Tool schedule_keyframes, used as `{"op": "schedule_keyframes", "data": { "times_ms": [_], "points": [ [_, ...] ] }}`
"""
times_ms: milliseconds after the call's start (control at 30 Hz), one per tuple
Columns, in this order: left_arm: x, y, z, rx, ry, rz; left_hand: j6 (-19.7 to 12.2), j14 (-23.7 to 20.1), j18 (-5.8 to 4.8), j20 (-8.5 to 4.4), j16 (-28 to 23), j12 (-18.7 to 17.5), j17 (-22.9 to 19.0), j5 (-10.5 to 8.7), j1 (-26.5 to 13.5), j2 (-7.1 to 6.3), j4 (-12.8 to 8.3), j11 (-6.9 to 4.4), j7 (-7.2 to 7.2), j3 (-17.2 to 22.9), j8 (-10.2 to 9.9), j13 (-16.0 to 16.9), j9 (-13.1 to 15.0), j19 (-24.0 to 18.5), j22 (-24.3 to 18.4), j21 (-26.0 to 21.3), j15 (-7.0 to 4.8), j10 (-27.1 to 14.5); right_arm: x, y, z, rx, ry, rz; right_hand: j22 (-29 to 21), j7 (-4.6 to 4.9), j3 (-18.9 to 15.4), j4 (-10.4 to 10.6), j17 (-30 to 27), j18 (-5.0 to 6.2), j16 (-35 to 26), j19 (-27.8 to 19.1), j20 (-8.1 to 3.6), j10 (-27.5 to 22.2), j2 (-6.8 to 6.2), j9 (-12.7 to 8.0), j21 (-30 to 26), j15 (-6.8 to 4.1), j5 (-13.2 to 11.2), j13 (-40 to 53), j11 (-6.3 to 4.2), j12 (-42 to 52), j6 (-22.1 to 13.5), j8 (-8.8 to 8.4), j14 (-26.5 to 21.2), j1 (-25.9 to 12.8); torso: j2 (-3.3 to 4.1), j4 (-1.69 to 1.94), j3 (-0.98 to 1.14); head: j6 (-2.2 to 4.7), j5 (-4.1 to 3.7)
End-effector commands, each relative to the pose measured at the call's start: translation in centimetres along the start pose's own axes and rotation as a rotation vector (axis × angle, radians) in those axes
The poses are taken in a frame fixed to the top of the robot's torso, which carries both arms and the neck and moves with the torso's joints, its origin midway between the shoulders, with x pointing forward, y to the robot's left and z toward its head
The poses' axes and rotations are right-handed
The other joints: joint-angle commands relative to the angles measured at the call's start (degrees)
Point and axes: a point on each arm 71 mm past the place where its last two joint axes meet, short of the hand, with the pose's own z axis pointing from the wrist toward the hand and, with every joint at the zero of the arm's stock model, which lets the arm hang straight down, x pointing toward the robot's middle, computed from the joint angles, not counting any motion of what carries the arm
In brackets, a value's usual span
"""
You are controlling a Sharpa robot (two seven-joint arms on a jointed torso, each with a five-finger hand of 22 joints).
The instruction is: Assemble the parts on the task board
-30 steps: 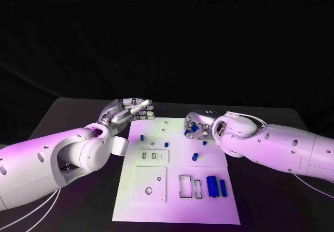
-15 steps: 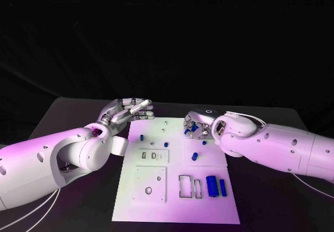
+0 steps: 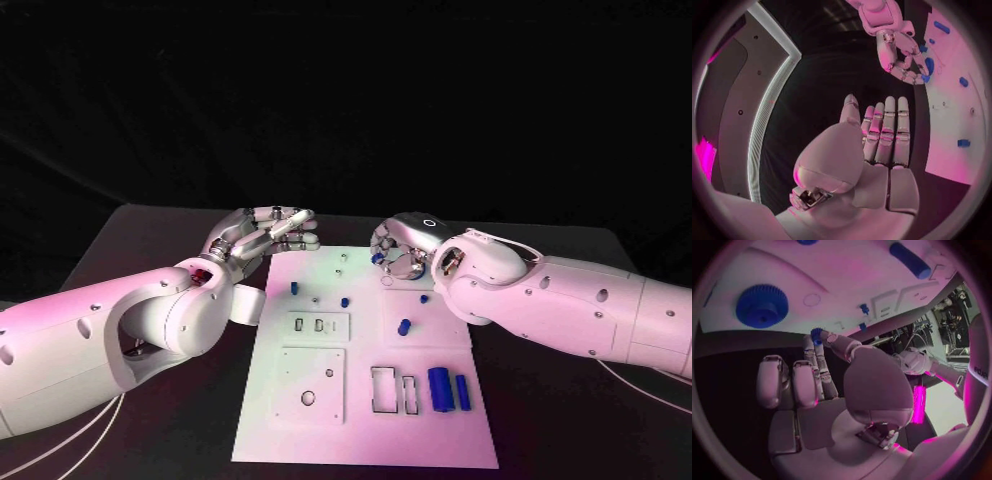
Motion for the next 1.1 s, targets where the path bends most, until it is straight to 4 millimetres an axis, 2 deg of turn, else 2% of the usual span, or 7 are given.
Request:
{"op": "schedule_keyframes", "data": {
  "times_ms": [33,133,367,433,633,900,1100],
  "points": [
    [0.2,-0.2,0.1,0.008,0.008,-0.007,-0.5,-0.5,0.02,0.12,-0.2,-0.3,0.1,0.23,0.2,0.16,0.0,-0.06,-0.06,-0.5,-0.2,-0.1,0.0,-0.2,0.0,0.3,0.13,-0.3,-0.4,0.4,0.5,-0.010,-0.063,-0.007,0.4,0.16,0.3,-0.1,0.2,0.20,0.0,0.6,-0.06,0.4,0.41,0.1,0.5,-0.32,0.5,0.1,-0.56,-0.1,-0.2,0.31,1.6,1.2,0.08,0.15,-0.05,0.11,-0.08],
    [0.2,-0.2,0.1,0.008,0.009,-0.007,-0.6,-0.5,0.02,0.12,-0.2,-0.3,0.1,0.23,0.2,0.19,0.0,-0.05,-0.04,-0.5,-0.3,-0.1,0.1,-0.2,0.0,0.3,0.14,-0.4,-0.3,0.8,1.0,-0.014,-0.067,-0.008,0.5,0.16,0.4,-0.1,0.2,0.17,0.0,0.7,-0.06,0.4,0.40,0.1,0.6,-0.32,0.5,0.1,-0.56,-0.1,-0.2,0.31,1.6,1.2,0.13,0.23,-0.10,0.12,-0.13],
    [0.5,-0.2,0.1,0.008,0.014,-0.009,-0.6,-0.5,0.02,0.14,-0.3,-0.3,0.2,0.22,0.3,0.22,0.0,-0.02,-0.01,-0.5,-0.3,-0.1,0.1,-0.2,0.0,0.3,0.16,-0.5,0.2,2.0,2.3,-0.030,-0.048,-0.011,1.1,0.22,0.5,-0.2,0.1,0.05,0.1,1.1,-0.05,0.4,0.10,0.3,0.9,-0.31,0.9,0.1,-0.50,-0.2,-0.3,0.25,1.7,1.0,0.30,0.33,-0.05,0.36,0.03],
    [0.5,-0.2,0.1,0.009,0.016,-0.010,-0.6,-0.5,0.02,0.14,-0.3,-0.3,0.2,0.22,0.3,0.22,0.0,-0.02,-0.01,-0.5,-0.3,-0.1,0.1,-0.2,0.0,0.3,0.16,-0.5,0.4,2.3,2.7,-0.032,-0.037,-0.013,1.1,0.23,0.4,-0.1,0.2,0.04,0.1,1.1,-0.04,0.3,0.02,0.3,0.9,-0.30,0.9,0.1,-0.48,-0.2,-0.4,0.24,1.7,0.9,0.46,0.54,-0.11,0.33,0.00],
    [0.6,-0.3,0.1,0.010,0.018,-0.010,-0.6,-0.5,0.02,0.14,-0.3,-0.3,0.2,0.22,0.3,0.22,0.0,-0.02,-0.01,-0.5,-0.3,-0.1,0.1,-0.2,0.0,0.3,0.16,-0.5,0.9,2.5,3.2,-0.021,-0.025,-0.026,1.1,0.24,0.4,-0.1,0.2,0.06,0.2,1.0,-0.03,0.3,-0.07,0.4,0.9,-0.28,0.8,0.1,-0.46,-0.2,-0.4,0.22,1.7,0.8,0.75,0.88,-0.22,0.34,0.02],
    [0.7,-0.5,0.2,0.014,0.021,-0.010,-0.6,-0.5,0.02,0.14,-0.3,-0.3,0.2,0.22,0.3,0.22,0.0,-0.02,-0.01,-0.5,-0.3,-0.1,0.1,-0.2,0.0,0.3,0.16,-0.5,1.4,2.4,3.7,-0.011,-0.015,-0.035,1.2,0.26,0.3,0.0,0.2,0.03,0.2,1.1,0.01,0.2,-0.34,0.4,0.9,-0.23,0.8,0.2,-0.42,-0.3,-0.6,0.13,1.7,0.6,1.08,1.17,-0.40,0.67,0.04],
    [0.8,-0.7,0.3,0.017,0.024,-0.009,-0.6,-0.5,0.02,0.14,-0.3,-0.3,0.2,0.22,0.3,0.22,0.0,-0.02,-0.01,-0.5,-0.3,-0.1,0.1,-0.2,0.0,0.3,0.16,-0.5,1.6,2.3,3.9,-0.008,-0.008,-0.038,1.2,0.26,0.3,0.0,0.1,0.03,0.2,1.1,0.02,0.1,-0.44,0.5,0.9,-0.22,0.8,0.2,-0.40,-0.3,-0.6,0.10,1.7,0.4,1.33,1.30,-0.49,0.49,0.15]
  ]
}}
